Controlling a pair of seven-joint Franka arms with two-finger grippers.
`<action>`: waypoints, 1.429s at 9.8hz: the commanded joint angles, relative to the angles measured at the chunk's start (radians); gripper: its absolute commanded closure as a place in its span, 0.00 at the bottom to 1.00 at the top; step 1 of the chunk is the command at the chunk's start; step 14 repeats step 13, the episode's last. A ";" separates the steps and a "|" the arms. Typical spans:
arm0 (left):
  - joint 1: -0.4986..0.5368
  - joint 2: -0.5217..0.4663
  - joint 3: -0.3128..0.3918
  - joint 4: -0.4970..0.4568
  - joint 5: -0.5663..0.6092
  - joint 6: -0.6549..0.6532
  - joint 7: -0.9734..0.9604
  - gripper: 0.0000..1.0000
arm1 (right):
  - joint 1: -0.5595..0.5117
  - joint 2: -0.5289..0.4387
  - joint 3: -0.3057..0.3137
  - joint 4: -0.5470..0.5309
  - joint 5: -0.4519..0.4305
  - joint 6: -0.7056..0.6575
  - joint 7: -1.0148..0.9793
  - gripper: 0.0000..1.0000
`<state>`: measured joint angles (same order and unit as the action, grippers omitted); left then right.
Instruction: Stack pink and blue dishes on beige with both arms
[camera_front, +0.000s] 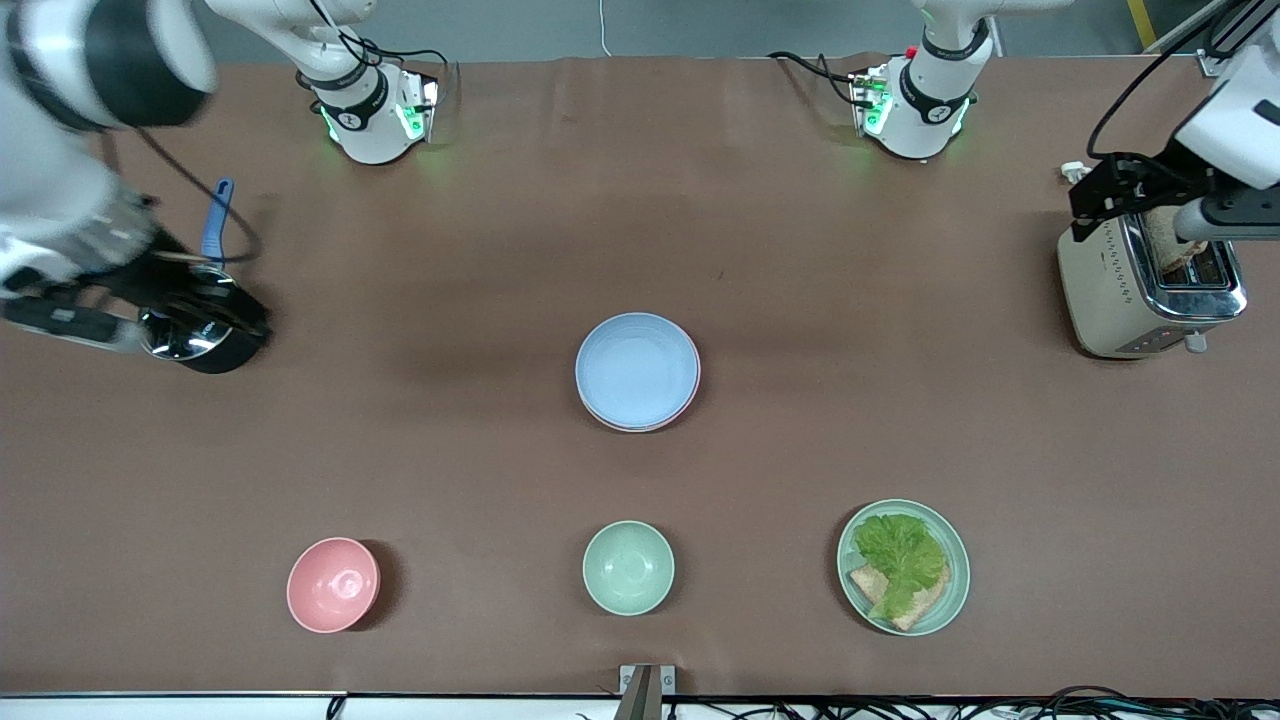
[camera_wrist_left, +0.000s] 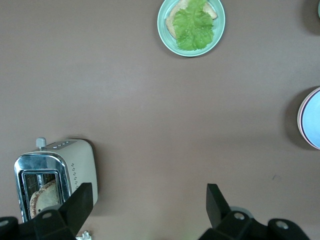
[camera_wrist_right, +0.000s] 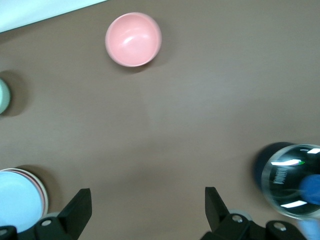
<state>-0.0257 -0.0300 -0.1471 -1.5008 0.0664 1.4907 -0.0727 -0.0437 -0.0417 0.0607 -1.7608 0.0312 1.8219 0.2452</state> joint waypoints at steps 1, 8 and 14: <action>0.006 0.004 0.001 -0.029 -0.032 -0.007 0.014 0.00 | 0.007 0.010 -0.083 0.098 -0.013 -0.139 -0.093 0.00; 0.010 0.010 0.009 -0.006 -0.031 -0.029 0.011 0.00 | 0.018 0.008 -0.110 0.270 -0.014 -0.329 -0.143 0.00; 0.016 0.010 0.012 -0.004 -0.048 -0.035 0.021 0.00 | 0.010 0.014 -0.101 0.303 -0.007 -0.331 -0.136 0.00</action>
